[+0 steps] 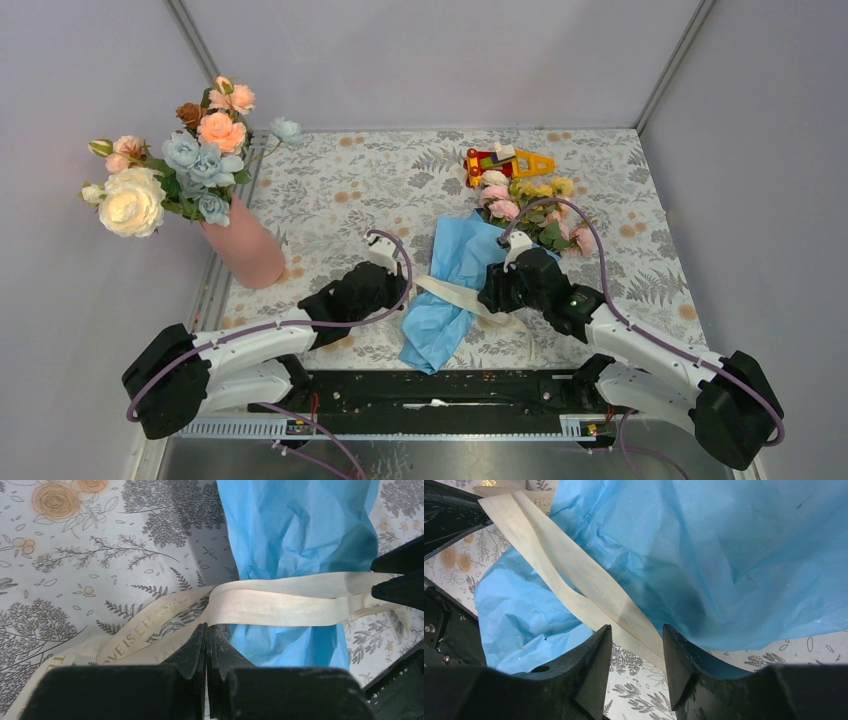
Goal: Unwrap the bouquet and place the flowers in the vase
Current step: Untie the ribbon from the wrapping paper.
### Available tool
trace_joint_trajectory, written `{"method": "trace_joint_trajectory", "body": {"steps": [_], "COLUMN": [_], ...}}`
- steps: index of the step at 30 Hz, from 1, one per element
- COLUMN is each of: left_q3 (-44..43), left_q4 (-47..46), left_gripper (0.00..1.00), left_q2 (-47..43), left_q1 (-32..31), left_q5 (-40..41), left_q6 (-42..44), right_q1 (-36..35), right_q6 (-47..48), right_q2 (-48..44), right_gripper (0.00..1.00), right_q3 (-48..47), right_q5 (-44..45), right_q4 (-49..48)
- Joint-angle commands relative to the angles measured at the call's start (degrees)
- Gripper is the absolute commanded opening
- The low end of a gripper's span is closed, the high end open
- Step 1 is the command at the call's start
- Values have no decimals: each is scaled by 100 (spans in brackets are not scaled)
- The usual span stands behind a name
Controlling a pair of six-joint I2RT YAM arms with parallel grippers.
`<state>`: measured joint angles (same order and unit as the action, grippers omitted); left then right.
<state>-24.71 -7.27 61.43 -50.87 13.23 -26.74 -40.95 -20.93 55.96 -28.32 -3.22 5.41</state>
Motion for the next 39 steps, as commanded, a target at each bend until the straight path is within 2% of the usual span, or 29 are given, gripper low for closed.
{"method": "trace_joint_trajectory", "body": {"steps": [1, 5, 9, 12, 13, 16, 18, 20, 24, 34, 39], "left_q3": [43, 45, 37, 23, 19, 10, 6, -5, 22, 136, 256], "left_q4": [-398, -432, -433, -441, -442, -429, -375, -276, -126, 176, 279], "left_gripper": [0, 0, 0, 0, 0, 0, 0, 0, 0, 0, 0], "left_q2": [-114, -104, -105, -89, -83, -78, -87, -100, -113, -158, -82], "left_q1": [29, 34, 42, 43, 50, 55, 67, 100, 222, 653, 1216], "left_q5": [-300, -341, -349, -356, -364, -354, -294, -192, -48, 187, 64], "left_q6": [142, 171, 185, 192, 195, 196, 176, 147, 47, -378, -833], "right_q1": [-19, 71, 138, 136, 129, 129, 131, 137, 136, 142, 253], "right_q6": [170, 259, 254, 213, 175, 75, -13, -121, -389, -1386, -2067], "right_q2": [132, 436, 648, 783, 808, 785, 653, 443, 71, -874, -1555], "right_gripper": [50, 50, 50, 46, 41, 13, 4, 0, 0, 0, 0], "right_q3": [-138, -255, -316, -343, -322, -288, -259, -216, -181, 157, 378], "right_q5": [48, -21, -448, -825, -871, -754, -474, -16, 1065, 2822, 3650], "right_q4": [105, 205, 198, 147, 92, 48, 111, 228, 735, 1541, 2074]}}
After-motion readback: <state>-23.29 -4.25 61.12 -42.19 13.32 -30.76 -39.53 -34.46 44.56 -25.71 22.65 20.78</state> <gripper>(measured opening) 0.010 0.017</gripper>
